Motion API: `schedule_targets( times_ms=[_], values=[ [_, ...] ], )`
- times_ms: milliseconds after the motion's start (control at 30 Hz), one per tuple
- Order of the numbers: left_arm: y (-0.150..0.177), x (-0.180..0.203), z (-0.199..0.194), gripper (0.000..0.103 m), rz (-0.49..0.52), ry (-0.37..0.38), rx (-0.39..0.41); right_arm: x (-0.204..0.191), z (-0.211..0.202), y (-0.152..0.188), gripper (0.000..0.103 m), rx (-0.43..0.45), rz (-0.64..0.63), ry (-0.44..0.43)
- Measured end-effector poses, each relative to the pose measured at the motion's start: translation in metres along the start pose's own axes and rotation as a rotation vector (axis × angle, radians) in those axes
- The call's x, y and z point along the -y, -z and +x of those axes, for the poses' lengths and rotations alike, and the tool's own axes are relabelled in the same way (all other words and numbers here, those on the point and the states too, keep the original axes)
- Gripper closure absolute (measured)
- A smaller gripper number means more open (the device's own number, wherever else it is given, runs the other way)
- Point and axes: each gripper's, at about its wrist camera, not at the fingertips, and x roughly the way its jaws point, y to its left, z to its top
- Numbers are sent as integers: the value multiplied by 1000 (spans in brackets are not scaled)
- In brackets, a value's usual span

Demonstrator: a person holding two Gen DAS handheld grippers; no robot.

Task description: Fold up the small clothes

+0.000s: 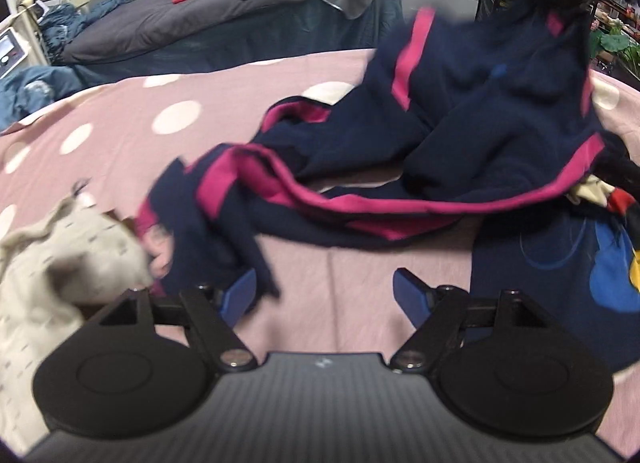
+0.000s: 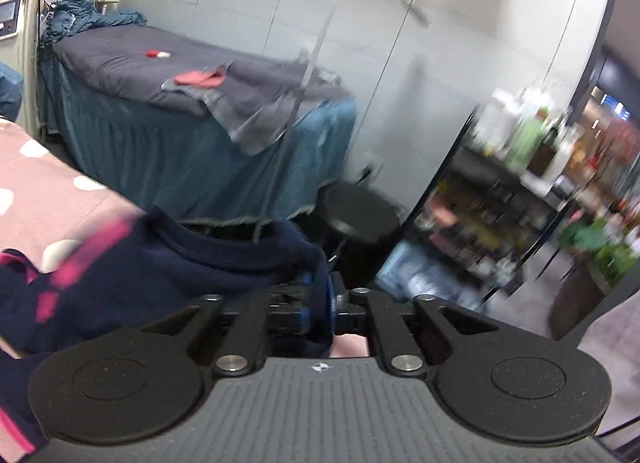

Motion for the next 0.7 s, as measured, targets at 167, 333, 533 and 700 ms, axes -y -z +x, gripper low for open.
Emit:
schedule_targets(
  times_ms=[167,333,533,700],
  values=[
    [3,14,18,16,-39,121,-49,-32,-41,43,25,-40,29,-220],
    [28,43,11,0,83,205,-84,-66,-111,123,24,-203,-38,-543],
    [46,75,11,23,119,247,-95,-84,-158,171,21,-141,-313,-514],
    [40,74,6,63,44,291,-96,-91,-156,183,21,-132,-372,-543]
  ],
)
